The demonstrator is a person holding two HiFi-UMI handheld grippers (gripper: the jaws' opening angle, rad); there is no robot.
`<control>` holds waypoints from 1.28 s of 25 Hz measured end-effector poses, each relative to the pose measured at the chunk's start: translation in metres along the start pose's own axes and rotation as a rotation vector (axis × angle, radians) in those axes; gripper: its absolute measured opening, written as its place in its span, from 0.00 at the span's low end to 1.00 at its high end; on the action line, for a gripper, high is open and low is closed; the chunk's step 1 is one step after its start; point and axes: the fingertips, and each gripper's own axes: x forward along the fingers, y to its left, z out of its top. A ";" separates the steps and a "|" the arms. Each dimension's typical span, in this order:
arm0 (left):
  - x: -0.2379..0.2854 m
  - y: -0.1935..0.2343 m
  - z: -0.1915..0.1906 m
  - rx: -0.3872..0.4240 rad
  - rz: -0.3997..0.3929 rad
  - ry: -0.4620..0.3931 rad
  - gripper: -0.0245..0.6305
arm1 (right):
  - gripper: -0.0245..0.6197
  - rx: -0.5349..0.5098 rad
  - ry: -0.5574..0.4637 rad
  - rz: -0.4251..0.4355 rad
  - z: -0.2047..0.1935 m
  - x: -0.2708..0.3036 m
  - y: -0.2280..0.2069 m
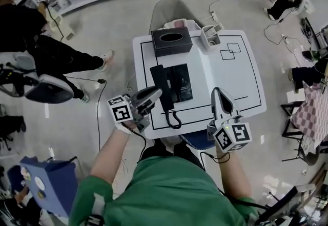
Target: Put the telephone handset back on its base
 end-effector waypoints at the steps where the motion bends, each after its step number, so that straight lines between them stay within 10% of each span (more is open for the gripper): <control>1: 0.004 0.007 -0.005 -0.008 0.007 0.009 0.16 | 0.07 0.006 0.011 0.006 -0.003 0.002 -0.004; 13: 0.020 0.090 -0.050 -0.218 0.023 0.006 0.16 | 0.07 0.038 0.088 -0.005 -0.025 0.010 -0.048; 32: 0.042 0.159 -0.091 -0.272 0.113 0.133 0.16 | 0.07 0.060 0.147 -0.057 -0.041 0.019 -0.067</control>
